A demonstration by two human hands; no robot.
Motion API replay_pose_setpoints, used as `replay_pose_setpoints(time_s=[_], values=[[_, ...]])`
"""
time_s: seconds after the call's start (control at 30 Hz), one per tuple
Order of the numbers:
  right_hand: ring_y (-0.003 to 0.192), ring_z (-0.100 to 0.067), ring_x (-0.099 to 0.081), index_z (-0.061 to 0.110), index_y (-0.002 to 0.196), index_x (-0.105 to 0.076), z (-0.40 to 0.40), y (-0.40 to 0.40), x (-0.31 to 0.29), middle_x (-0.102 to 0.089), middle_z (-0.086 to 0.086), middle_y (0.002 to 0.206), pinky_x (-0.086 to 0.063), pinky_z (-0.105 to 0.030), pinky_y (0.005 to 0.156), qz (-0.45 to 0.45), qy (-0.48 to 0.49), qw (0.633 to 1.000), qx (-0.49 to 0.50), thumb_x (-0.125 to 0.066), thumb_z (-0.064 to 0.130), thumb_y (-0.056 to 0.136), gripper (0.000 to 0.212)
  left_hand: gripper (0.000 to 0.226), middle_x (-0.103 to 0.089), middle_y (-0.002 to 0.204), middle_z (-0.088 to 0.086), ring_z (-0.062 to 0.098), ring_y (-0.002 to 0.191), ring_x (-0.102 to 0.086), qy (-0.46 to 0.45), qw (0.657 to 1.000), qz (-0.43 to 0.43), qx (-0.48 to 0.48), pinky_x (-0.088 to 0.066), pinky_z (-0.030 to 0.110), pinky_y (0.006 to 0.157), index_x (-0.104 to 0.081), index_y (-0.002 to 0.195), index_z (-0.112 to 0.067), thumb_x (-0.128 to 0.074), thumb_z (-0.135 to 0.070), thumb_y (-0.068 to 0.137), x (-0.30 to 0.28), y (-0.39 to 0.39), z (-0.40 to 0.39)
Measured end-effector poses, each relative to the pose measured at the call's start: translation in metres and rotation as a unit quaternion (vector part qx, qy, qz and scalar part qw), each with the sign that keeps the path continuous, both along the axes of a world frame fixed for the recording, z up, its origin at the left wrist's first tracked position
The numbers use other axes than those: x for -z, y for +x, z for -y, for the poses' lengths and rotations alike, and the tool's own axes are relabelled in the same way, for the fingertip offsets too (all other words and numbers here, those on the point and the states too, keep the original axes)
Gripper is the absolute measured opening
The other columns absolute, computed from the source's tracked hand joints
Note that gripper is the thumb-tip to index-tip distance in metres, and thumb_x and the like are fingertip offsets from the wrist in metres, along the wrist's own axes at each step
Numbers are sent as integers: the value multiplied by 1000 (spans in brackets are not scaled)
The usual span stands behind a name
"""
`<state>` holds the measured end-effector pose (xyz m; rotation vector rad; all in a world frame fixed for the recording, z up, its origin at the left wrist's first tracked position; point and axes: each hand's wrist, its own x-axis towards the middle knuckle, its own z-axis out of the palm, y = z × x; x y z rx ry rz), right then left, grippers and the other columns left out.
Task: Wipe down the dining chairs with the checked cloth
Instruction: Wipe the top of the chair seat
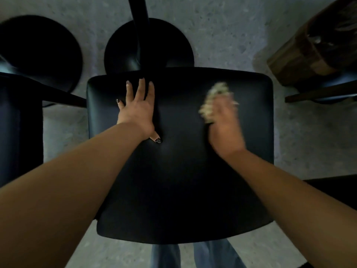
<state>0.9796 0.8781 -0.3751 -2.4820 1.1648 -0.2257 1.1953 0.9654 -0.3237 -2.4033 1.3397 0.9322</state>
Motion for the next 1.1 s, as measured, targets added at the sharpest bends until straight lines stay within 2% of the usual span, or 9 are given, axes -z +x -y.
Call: replay_pose_setpoints(time_s=[0.17,0.3,0.43,0.57,0.67,0.77,0.87,0.97,1.1], values=[[139,-47,-19,-13,142,-27,-14,-29,-3,-19,-33,150,-14,-50,117,-2,36,895,445,-35,9,83,63,142,21,160,8,30,146,21,-17,1000,-3,-10,-6,52,118,15,153,-21,-90,-41,59,1,2,-12],[139,-46,-21,-8,141,-34,-155,13,4,-21,-32,150,-12,-49,117,-77,26,995,60,-34,10,81,63,130,23,160,8,30,147,20,5,1000,2,21,-9,53,118,17,153,-21,-81,-46,71,-2,0,-23],[129,-35,-44,1,132,-53,-142,3,0,-51,-18,137,-21,-44,115,-82,-38,895,-437,-31,11,89,49,125,25,159,6,31,148,14,90,981,14,173,-22,52,117,19,152,-23,-78,-43,76,-12,24,-25],[136,-44,-30,-8,136,-43,-39,32,7,-39,-27,143,-14,-44,119,-35,17,996,-86,-36,2,87,50,108,15,162,4,26,150,1,152,932,35,326,-19,44,119,15,153,-23,-71,-28,87,-35,70,-32],[143,-43,-13,-8,145,-24,-62,75,3,-21,-26,153,-5,-44,119,-43,3,992,120,-36,3,81,66,99,14,162,0,21,150,1,172,920,50,348,-17,44,120,17,152,-28,-62,-27,93,-42,105,-55],[138,-33,-31,0,146,-22,-166,79,9,-35,-19,148,-16,-38,118,-69,-109,986,-106,-22,13,91,57,99,30,157,-5,19,150,9,185,927,36,326,-19,46,119,23,148,-33,-60,-23,94,-32,122,-82],[137,-36,-32,3,141,-40,-233,22,6,-42,-17,145,-13,-46,117,-101,-82,849,-513,-28,13,91,53,104,37,154,-1,26,148,15,158,936,33,312,-17,46,120,28,147,-29,-61,-25,93,-21,119,-95],[129,-29,-47,10,131,-53,-176,13,-12,-55,-10,134,-24,-39,112,-67,-27,780,-622,-35,12,91,44,110,39,152,5,30,148,16,147,923,65,349,-17,45,120,38,139,-29,-62,-27,93,-19,117,-98],[130,-44,-39,8,136,-47,-40,46,-9,-44,-22,140,-25,-45,113,-96,20,963,-253,-36,3,85,52,114,38,152,13,32,144,26,119,893,111,421,-11,43,120,37,143,-20,-63,-36,90,-19,106,-96]])
